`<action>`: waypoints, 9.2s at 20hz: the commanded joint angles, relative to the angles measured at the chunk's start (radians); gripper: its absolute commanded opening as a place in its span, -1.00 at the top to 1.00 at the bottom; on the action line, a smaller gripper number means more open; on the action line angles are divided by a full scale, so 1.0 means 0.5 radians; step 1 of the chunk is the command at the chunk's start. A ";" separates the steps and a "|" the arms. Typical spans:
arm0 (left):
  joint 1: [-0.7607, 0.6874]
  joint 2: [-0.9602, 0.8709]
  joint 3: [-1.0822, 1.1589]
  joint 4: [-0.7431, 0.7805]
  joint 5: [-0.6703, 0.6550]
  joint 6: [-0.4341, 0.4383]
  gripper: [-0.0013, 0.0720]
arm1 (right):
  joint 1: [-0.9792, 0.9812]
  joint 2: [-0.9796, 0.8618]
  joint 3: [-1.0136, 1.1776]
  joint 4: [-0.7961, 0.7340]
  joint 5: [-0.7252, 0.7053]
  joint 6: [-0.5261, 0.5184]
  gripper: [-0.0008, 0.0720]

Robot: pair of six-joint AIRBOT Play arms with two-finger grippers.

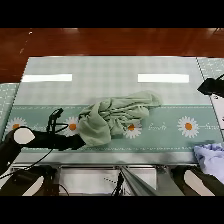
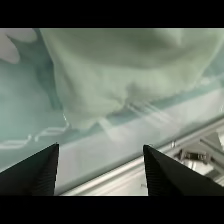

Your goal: Fold the shirts.

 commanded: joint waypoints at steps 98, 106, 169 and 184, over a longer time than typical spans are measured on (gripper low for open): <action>0.835 -1.318 1.522 -0.355 0.619 0.828 0.90 | 0.429 -1.145 0.983 -0.024 -0.556 0.380 0.89; 0.806 -1.716 1.523 -0.362 0.363 0.806 0.81 | 0.429 -1.467 0.983 0.095 -0.251 0.459 0.71; 1.251 -0.421 2.475 -1.259 -0.240 1.022 0.90 | 0.225 0.658 0.520 0.826 -0.590 -0.198 0.90; 1.251 0.355 3.088 0.076 -0.766 0.105 0.90 | 0.225 0.667 1.833 -0.150 0.473 0.280 0.90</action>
